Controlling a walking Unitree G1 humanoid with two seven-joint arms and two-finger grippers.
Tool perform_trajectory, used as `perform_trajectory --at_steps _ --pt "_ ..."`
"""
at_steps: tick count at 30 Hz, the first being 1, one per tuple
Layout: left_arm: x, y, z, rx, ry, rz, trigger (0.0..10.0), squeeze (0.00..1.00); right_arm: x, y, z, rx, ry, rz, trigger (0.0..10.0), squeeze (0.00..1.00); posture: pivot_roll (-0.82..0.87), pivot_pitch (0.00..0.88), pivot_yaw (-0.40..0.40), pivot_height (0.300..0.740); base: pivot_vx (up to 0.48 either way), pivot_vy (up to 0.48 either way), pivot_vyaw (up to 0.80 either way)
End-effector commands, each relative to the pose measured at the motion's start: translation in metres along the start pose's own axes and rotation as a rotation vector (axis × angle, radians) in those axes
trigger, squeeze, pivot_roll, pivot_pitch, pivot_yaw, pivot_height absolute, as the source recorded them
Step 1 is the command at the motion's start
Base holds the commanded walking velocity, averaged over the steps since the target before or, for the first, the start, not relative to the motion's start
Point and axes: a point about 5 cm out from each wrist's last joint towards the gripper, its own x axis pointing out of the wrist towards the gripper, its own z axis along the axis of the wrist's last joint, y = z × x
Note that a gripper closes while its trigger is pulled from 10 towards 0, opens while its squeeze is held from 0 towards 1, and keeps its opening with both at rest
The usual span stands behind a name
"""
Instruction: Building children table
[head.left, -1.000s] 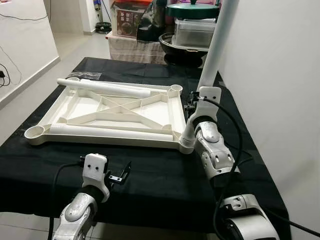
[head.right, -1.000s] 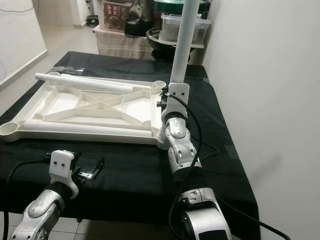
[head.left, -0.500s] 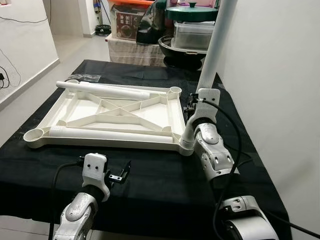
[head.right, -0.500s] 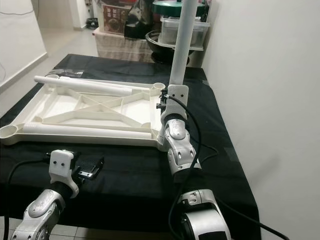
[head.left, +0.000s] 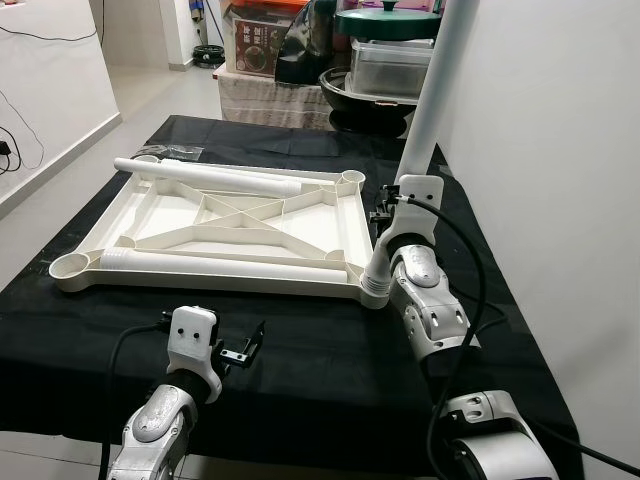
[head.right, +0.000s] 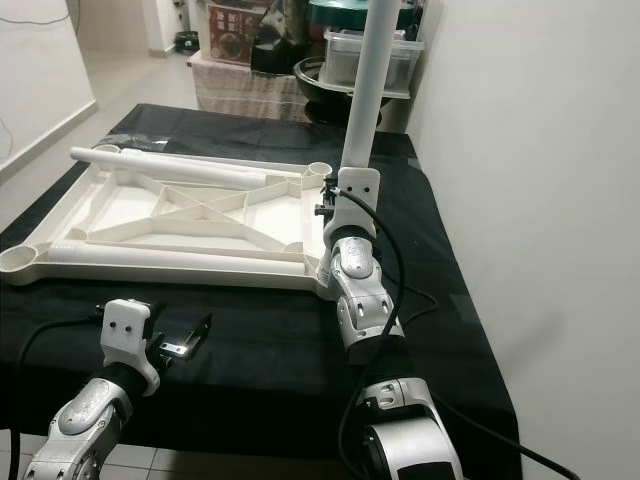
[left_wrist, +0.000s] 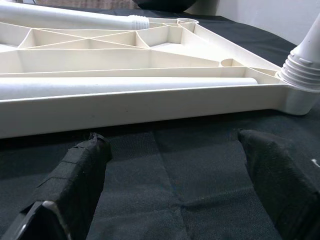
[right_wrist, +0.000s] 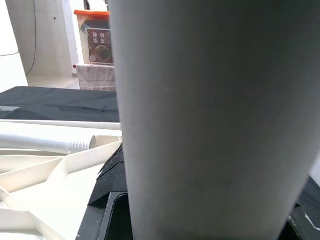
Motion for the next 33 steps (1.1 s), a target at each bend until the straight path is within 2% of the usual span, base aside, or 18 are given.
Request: perform_trajectory --at_steps 1,18,33 --pt "0.0006 -0.0036 -0.0007 0.009 -0.003 -0.019 10.0 0.0 -0.0042 -0.0131 -0.0322 -0.033 0.147 -0.037 10.0 0.0 0.03 0.0 -0.079 0.74 0.0 0.0 0.0" --pt "0.0034 -0.0075 -0.0033 0.011 0.001 -0.033 10.0 0.0 0.0024 -0.014 -0.0285 -0.035 0.173 0.001 10.0 0.0 0.03 0.0 -0.087 0.74 0.0 0.0 0.0" --pt "0.0029 -0.0081 -0.0051 0.012 0.004 -0.032 10.0 0.0 0.0029 -0.0128 -0.0352 0.019 0.227 -0.004 10.0 0.0 0.02 0.0 -0.088 0.74 0.0 0.0 0.0"
